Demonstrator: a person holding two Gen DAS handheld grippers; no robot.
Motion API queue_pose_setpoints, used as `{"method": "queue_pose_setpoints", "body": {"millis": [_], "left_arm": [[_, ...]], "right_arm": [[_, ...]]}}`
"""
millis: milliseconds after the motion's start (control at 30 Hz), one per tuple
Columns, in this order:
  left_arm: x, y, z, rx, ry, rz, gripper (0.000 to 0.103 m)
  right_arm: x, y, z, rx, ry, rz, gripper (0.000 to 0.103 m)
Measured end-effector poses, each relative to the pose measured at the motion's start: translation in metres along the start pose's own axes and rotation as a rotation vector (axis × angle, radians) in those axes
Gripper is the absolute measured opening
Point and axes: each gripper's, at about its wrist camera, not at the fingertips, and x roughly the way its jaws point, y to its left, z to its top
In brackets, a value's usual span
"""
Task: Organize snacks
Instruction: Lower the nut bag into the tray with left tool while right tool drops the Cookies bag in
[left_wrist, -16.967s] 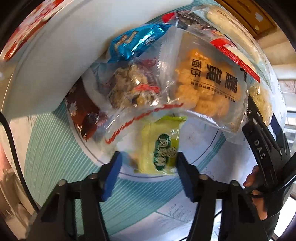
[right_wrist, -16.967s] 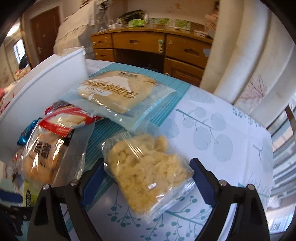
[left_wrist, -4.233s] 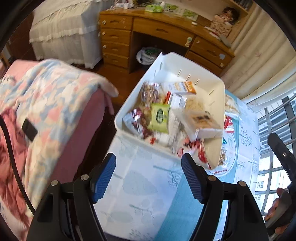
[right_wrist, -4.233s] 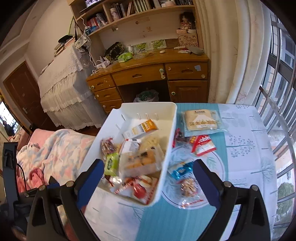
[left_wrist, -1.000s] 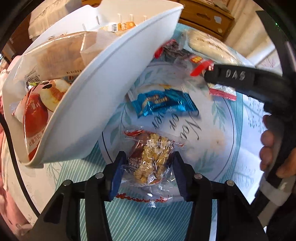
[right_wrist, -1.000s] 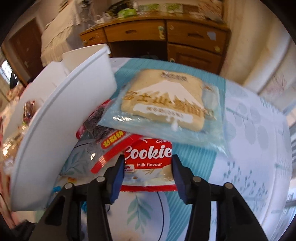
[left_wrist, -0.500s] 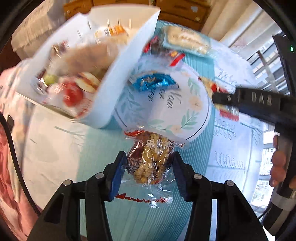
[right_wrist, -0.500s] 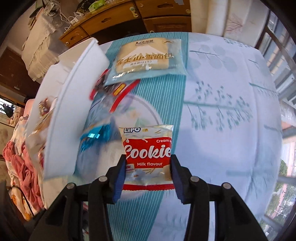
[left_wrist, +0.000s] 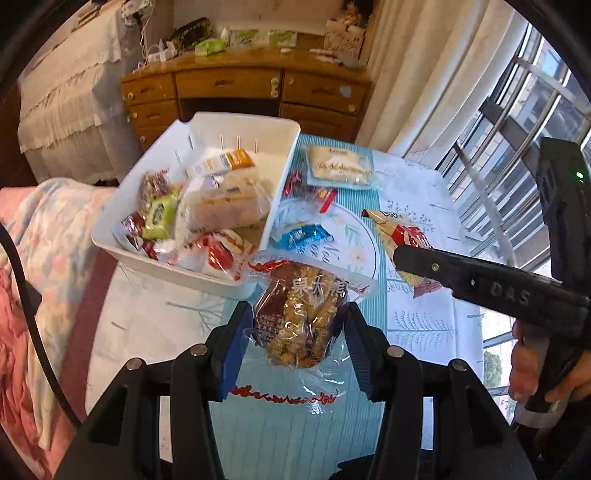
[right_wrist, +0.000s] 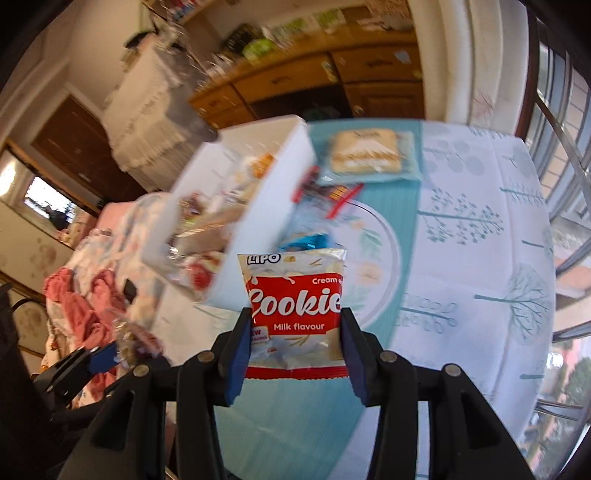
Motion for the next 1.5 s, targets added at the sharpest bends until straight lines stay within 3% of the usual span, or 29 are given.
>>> {"method": "queue_pose_setpoints", "body": {"millis": [233, 700, 1067, 1333, 1500], "left_arm": [[-0.024, 0.036, 0.005, 0.013, -0.046, -0.033, 0.049], [-0.039, 0.137, 0.064, 0.109, -0.071, -0.054, 0.049], [-0.004, 0.202, 0.129, 0.168, -0.093, -0.077, 0.049], [0.033, 0.228, 0.156, 0.139, -0.06, -0.116, 0.05], [0.048, 0.238, 0.163, 0.086, -0.031, -0.166, 0.056]], "right_arm": [[-0.014, 0.047, -0.011, -0.086, -0.106, 0.0, 0.046], [0.019, 0.12, -0.004, 0.043, -0.222, 0.02, 0.046], [0.071, 0.155, 0.017, 0.137, -0.312, -0.027, 0.046], [0.105, 0.164, 0.036, 0.163, -0.321, -0.055, 0.046], [0.117, 0.168, 0.045, 0.178, -0.316, -0.101, 0.048]]}}
